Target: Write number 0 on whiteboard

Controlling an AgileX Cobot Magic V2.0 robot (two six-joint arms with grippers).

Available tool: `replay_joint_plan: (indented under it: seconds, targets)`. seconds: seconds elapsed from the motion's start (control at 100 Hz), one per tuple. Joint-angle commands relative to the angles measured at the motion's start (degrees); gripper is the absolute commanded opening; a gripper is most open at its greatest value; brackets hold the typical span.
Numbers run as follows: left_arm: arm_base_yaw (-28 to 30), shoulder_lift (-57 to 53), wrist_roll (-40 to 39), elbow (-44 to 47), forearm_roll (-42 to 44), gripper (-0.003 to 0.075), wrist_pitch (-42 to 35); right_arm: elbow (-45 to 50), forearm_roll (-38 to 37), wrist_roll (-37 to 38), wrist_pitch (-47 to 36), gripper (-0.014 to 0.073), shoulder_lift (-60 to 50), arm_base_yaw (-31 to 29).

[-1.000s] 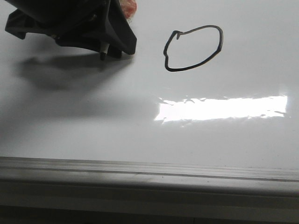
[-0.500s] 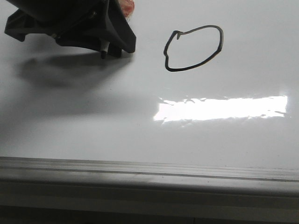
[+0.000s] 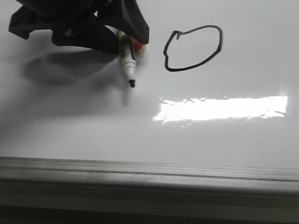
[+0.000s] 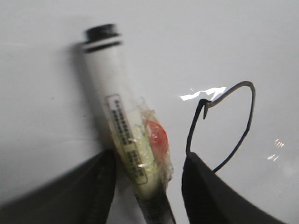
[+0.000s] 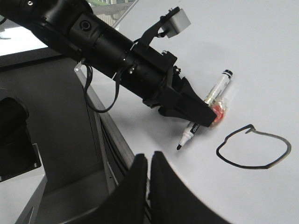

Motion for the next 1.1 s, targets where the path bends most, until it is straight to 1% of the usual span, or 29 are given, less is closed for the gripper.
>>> replay_joint_plan:
  seconds: [0.0,0.09,0.24,0.32,0.42,0.57,0.72,0.86,0.98,1.09]
  targets:
    - [0.98,-0.16,-0.23,-0.93,0.74,0.0351,2.64,-1.12,1.5,0.07,-3.17,-0.004,0.29,-0.33]
    - [0.98,-0.16,-0.23,-0.93,0.74,0.0391,2.85,-1.12,1.5,0.07,-3.17,-0.004,0.29,-0.33]
    - [0.98,-0.16,-0.23,-0.93,0.74,0.0505,3.92,-1.12,1.5,0.07,-3.17,-0.004,0.29,-0.33]
    - [0.98,-0.26,-0.23,-0.93,0.74,0.0529,5.46,-1.12,1.5,0.07,-3.17,-0.004,0.29,-0.33]
    - [0.98,-0.82,-0.23,-0.93,0.74,0.0529,7.42,-1.12,1.5,0.07,-3.17,-0.004,0.29,-0.33]
    - [0.98,-3.46,-0.23,-0.93,0.95,0.0528,7.69,-1.12,1.5,0.07,-3.41,-0.004,0.29,-0.33]
    - [-0.98,-7.9,-0.23,-0.93,2.84,0.0526,7.97,-1.12,0.68,0.07,-4.2,-0.004,0.29,-0.33]
    - [-5.54,-12.9,-0.23,-0.93,6.06,0.0496,11.36,-1.12,-0.61,0.07,-3.8,-0.004,-1.35,-0.33]
    - [-10.13,-17.14,-0.23,-0.93,9.28,0.0447,17.1,-1.12,-5.44,0.07,-3.8,-0.004,-4.5,-0.33]
    - [-16.01,-20.97,-0.11,-0.54,12.67,0.0384,21.31,-0.34,-10.34,0.07,-3.72,-0.004,-7.8,-0.33]
